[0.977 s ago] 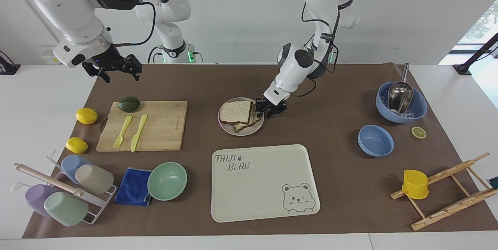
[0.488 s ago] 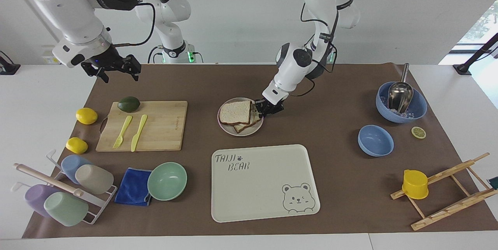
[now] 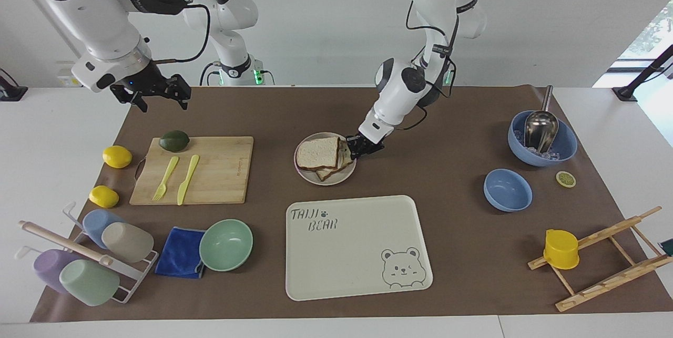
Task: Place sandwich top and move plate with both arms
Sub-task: 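Slide the plate with the left gripper onto the white bear tray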
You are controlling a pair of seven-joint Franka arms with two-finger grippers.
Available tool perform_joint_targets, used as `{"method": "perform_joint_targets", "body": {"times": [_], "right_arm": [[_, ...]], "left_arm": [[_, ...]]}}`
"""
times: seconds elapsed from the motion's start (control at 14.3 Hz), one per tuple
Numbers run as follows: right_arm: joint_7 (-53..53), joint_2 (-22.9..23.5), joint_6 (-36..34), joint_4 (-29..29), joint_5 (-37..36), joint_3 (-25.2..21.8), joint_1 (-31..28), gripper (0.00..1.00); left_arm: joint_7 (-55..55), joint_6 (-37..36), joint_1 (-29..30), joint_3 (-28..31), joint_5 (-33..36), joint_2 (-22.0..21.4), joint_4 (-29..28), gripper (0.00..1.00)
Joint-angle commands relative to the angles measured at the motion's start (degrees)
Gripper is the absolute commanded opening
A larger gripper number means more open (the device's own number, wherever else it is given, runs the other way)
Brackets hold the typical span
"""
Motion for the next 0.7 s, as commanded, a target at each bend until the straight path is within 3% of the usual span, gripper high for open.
{"method": "perform_joint_targets", "body": {"times": [0.0, 0.21, 0.49, 0.63], "right_arm": [[-1.1, -1.3, 0.8, -1.7, -0.6, 0.2, -0.2, 1.00], [-1.2, -1.3, 0.8, -1.7, -0.6, 0.2, -0.2, 1.00], [-1.0, -1.9, 0.9, -2.7, -0.6, 0.2, -0.2, 1.00], [-1.0, -1.9, 0.9, -2.9, -0.7, 0.2, -0.2, 1.00]], "left_arm": [[-0.2, -12.0, 5.8, 0.7, -0.6, -1.1, 7.6, 0.00], [-0.3, -18.6, 10.2, 0.8, -0.5, 1.9, 17.2, 0.00], [-0.2, -19.9, 14.2, 0.8, -0.6, 5.5, 25.1, 0.00], [0.2, -20.0, 15.2, 0.8, 0.2, 9.5, 30.2, 0.00]]}}
